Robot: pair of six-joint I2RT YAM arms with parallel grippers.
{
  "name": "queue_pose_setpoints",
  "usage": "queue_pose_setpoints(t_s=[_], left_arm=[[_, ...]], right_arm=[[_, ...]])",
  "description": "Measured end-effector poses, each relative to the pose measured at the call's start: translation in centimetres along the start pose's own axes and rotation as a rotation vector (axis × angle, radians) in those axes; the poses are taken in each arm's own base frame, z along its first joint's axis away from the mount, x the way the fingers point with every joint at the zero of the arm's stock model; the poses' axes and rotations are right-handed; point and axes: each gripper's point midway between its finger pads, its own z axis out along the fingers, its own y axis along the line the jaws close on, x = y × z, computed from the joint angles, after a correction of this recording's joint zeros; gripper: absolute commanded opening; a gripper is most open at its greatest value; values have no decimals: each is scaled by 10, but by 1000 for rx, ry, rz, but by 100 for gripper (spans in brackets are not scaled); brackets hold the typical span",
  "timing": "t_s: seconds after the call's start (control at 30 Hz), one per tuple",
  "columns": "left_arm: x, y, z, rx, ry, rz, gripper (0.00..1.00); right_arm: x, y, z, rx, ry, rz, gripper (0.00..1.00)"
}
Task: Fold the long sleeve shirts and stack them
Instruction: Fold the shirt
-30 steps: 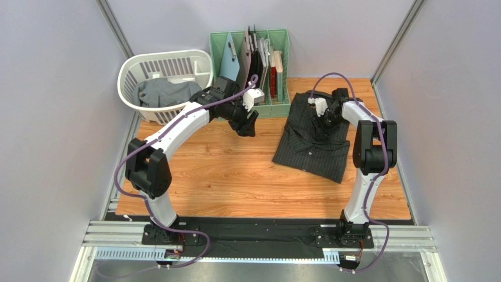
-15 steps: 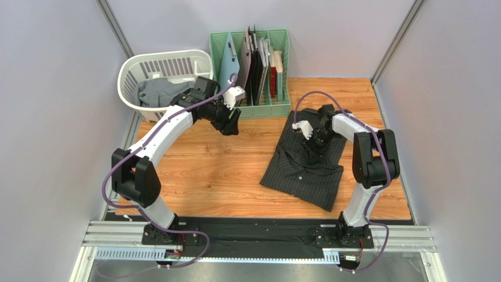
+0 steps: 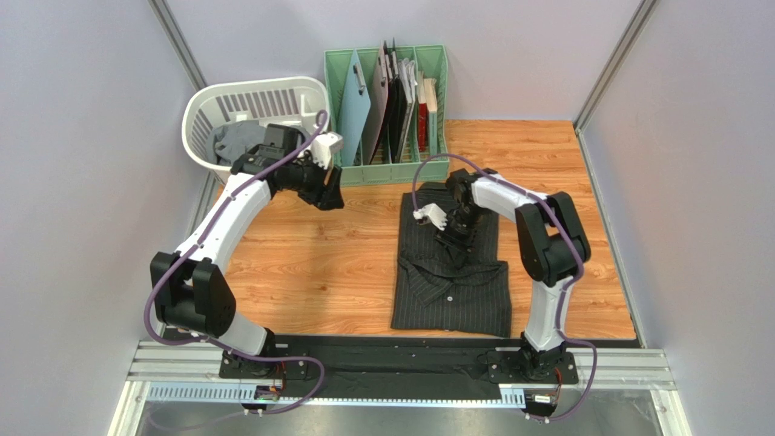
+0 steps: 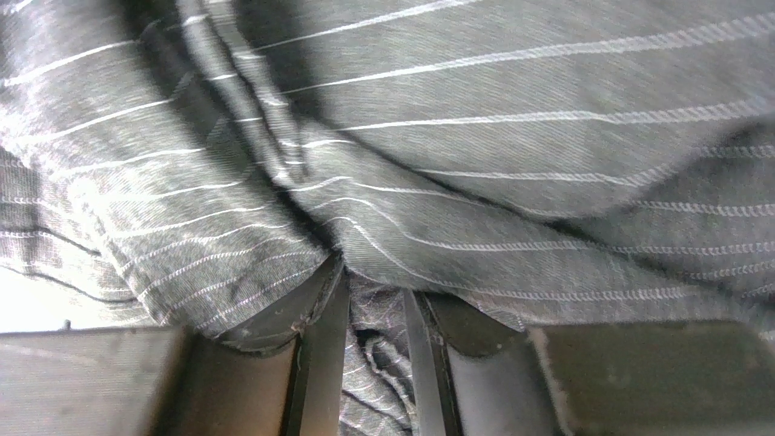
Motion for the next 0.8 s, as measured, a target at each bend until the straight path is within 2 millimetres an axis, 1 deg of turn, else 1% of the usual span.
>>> queue_pose_setpoints(t_s=[0.03,0.07,0.13,0.17,0.2,0.23,0.3,0.33,0.37,0.43,0.47,0.53,0.6,0.67,0.7,0.73,0.8], left_arm=[[2,6,-5,-7,-8,-22,64],[4,13,-9,-9,-19,-49,64],[8,20,-14,-6,-24,-74,64],[12,23,-15,2,-24,-84,64],[15,23,-16,13,-23,-86,64],[19,19,-16,33,-19,-81,64],[26,8,-13,73,-6,-55,64],[30,1,-11,93,3,-32,62],[34,-9,-7,117,17,-5,60],[41,-30,3,171,47,52,56],[44,-42,9,198,65,81,55],[49,-57,19,236,87,117,50],[52,-71,35,271,112,157,48],[56,-77,52,287,138,180,46],[57,-78,59,291,153,186,44],[58,-77,68,291,172,191,43],[56,-75,88,287,197,202,41]], right_arm=[[-6,-1,0,-9,5,12,34],[-17,-5,0,-18,1,29,36],[-31,-10,0,-21,-20,47,37],[-40,-15,-1,-14,-44,54,39],[-46,-17,-3,-7,-60,57,41],[-52,-19,-5,-3,-82,65,41],[-57,-21,-11,-4,-111,86,40],[-59,-22,-17,-4,-137,105,37],[-60,-23,-23,0,-157,117,36],[-59,-25,-44,20,-216,153,35],[-57,-29,-58,38,-253,174,34],[-48,-35,-82,76,-314,222,31],[-31,-43,-103,112,-367,289,28],[-13,-52,-109,121,-389,370,25],[-4,-57,-109,117,-393,414,25],[5,-64,-107,109,-396,472,25],[16,-74,-98,88,-392,554,25]])
